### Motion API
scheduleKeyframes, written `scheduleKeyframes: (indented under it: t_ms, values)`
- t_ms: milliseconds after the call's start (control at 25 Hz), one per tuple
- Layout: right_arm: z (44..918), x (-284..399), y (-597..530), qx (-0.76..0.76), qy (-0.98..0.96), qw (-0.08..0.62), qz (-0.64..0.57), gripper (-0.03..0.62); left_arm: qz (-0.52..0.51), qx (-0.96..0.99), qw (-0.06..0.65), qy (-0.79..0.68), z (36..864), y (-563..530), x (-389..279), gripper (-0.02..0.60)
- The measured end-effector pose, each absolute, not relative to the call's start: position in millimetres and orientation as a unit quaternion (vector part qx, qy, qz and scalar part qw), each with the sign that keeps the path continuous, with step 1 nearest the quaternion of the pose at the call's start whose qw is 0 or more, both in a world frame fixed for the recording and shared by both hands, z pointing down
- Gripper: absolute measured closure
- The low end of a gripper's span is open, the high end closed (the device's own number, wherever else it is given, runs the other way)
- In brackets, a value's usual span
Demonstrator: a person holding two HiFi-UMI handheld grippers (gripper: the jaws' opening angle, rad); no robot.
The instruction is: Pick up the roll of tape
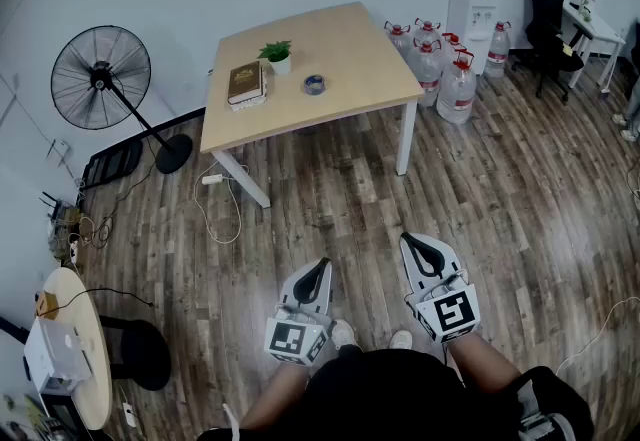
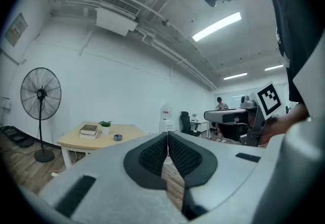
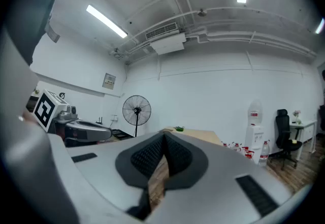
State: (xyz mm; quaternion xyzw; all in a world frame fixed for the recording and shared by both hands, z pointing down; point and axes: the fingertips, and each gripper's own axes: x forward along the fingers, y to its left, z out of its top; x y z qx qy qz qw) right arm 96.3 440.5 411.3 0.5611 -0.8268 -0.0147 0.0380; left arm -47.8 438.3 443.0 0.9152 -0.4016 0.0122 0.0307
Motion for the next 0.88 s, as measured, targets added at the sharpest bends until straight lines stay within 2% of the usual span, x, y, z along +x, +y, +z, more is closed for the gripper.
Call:
scheduleKeyframes:
  t_ms: [400,880]
  values:
    - [414.9,75.8,412.6,0.564,-0.824,0.036,-0.025,0.603,0.011,0.914,0.03,-0.404,446.0,407.6,-71.6,0.574]
    - [418.4,5.3,361.4,0.565,-0.825,0.02,-0.024,0.602,0.009,0.921,0.016,-0.39,444.7,356.7,-139.8,0.574]
